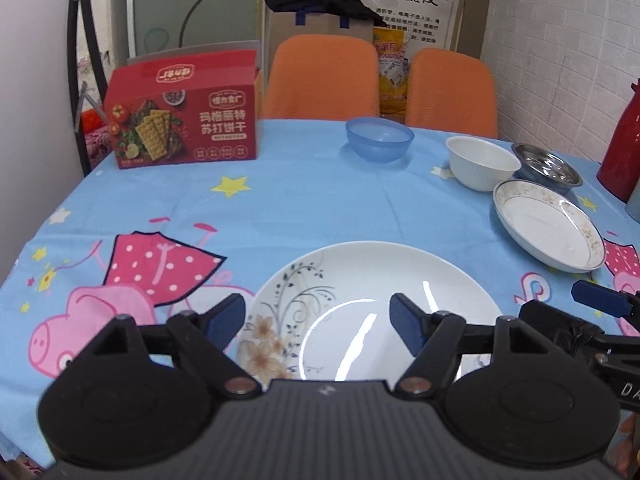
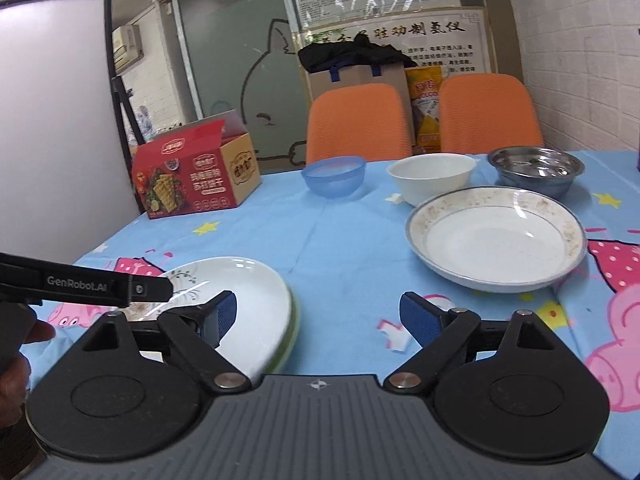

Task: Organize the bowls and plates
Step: 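Move the left gripper to the gold-rimmed deep plate and grasp its rim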

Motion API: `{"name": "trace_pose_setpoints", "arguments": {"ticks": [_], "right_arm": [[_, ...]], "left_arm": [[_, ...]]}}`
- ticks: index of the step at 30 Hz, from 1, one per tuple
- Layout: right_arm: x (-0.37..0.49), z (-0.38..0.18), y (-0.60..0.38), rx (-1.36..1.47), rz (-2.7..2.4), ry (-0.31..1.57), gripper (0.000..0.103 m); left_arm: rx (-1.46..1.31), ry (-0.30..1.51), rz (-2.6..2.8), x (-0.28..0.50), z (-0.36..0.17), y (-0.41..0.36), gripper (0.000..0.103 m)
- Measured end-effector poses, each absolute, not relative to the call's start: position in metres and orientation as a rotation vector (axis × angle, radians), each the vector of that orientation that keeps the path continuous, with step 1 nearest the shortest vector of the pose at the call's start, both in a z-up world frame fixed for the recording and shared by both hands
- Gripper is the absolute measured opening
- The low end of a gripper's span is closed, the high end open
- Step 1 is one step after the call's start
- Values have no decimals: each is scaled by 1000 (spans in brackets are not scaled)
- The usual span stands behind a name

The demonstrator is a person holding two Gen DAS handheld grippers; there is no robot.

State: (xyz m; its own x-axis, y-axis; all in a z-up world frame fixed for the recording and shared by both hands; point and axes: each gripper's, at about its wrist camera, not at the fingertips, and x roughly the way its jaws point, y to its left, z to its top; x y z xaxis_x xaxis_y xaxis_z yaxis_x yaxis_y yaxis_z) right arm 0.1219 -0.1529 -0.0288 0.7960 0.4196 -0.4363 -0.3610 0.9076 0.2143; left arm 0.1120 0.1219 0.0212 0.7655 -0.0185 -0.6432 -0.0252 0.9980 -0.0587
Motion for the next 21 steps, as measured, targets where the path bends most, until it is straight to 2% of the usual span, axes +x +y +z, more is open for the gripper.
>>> {"name": "trace_pose_setpoints", "arguments": {"ticks": [10,21], "right_arm": [[150,-34,-254,230,169,563,103],[215,-38,-272,178,151,623,103]], "left_arm": [[-106,807,-246,175,30,48,72],[-61,849,-252,264,22,-31,72]]}}
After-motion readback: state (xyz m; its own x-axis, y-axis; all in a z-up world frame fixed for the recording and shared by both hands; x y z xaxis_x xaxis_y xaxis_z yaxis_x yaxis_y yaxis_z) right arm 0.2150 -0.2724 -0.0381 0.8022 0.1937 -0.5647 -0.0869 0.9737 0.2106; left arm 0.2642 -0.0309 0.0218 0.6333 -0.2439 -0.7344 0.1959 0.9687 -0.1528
